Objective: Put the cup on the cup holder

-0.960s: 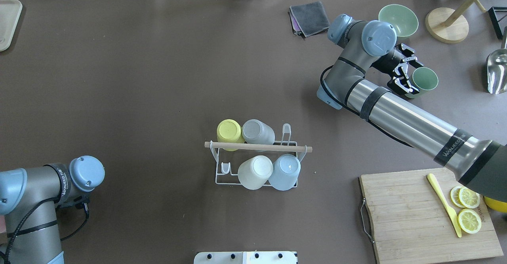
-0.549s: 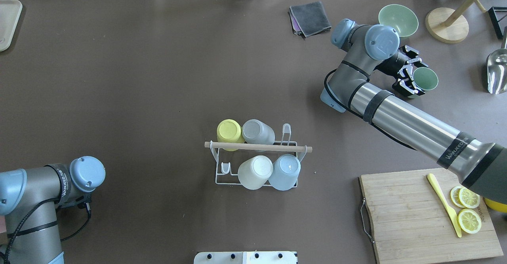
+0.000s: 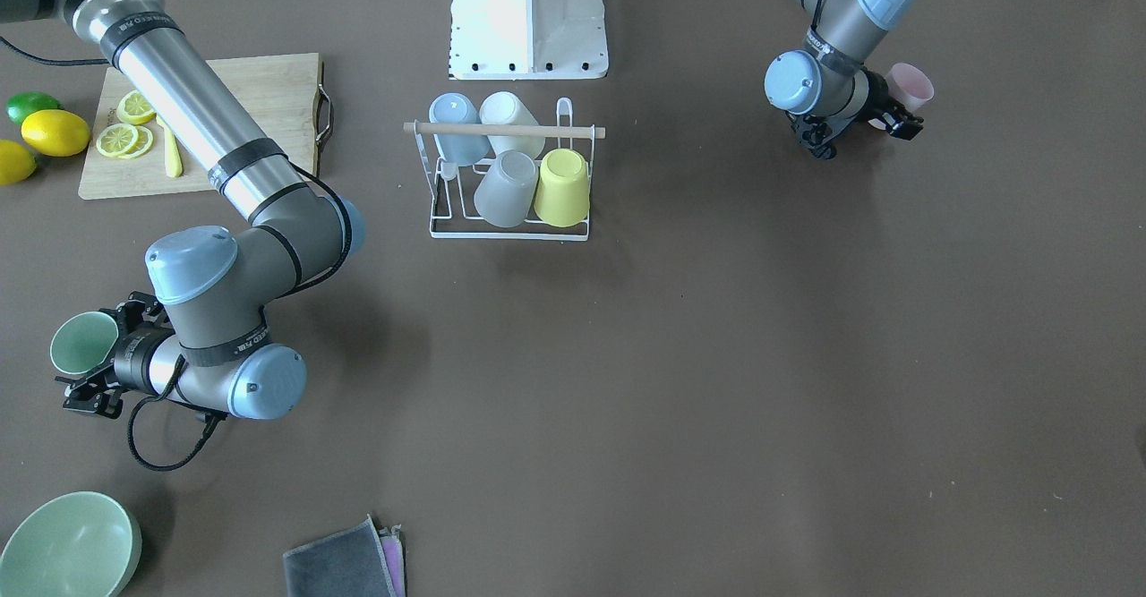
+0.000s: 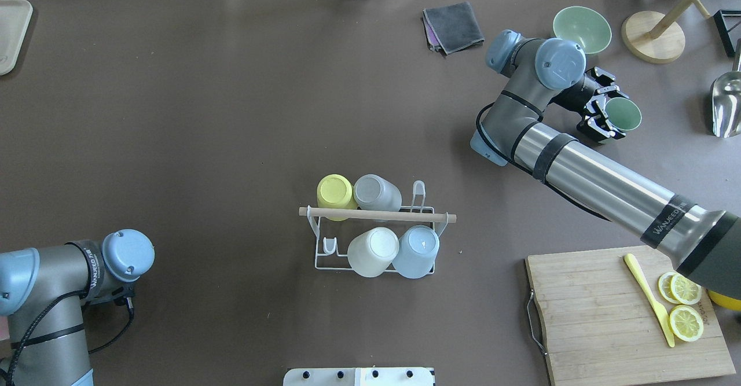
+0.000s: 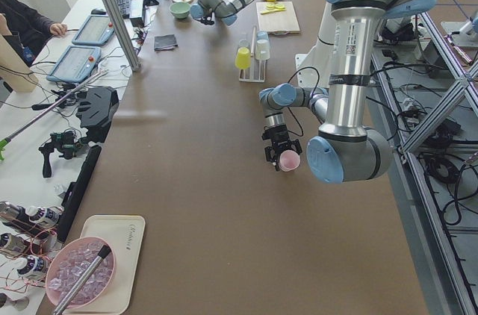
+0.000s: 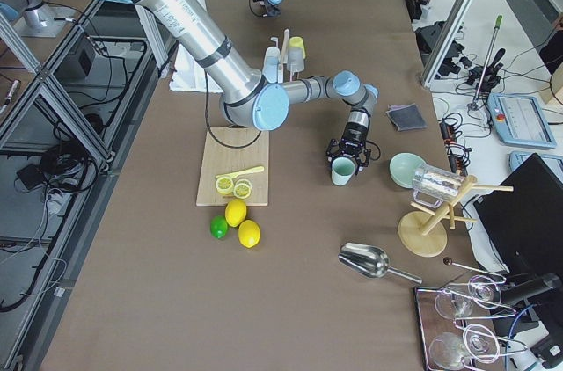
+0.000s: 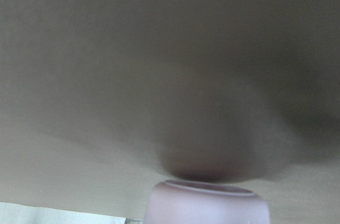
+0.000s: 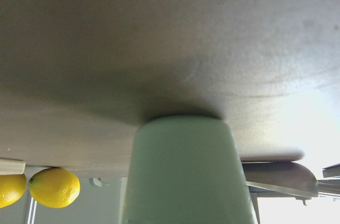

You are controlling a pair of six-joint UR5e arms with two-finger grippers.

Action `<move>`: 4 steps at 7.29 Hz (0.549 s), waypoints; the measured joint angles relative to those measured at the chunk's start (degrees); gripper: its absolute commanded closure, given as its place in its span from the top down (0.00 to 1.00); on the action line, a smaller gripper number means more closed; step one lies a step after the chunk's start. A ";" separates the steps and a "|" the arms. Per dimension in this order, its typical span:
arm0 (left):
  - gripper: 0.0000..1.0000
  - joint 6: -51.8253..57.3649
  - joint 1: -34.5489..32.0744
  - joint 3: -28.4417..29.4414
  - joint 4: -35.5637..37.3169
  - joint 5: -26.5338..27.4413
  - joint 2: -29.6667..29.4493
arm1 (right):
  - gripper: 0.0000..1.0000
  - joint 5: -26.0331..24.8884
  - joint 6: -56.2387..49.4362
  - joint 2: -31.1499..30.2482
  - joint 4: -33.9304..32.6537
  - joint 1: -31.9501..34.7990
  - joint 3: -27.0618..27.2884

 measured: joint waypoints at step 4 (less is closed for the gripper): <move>0.63 0.15 -0.20 -1.04 -0.09 -0.22 0.16 | 0.40 -0.05 -1.26 -0.18 -2.90 0.51 4.11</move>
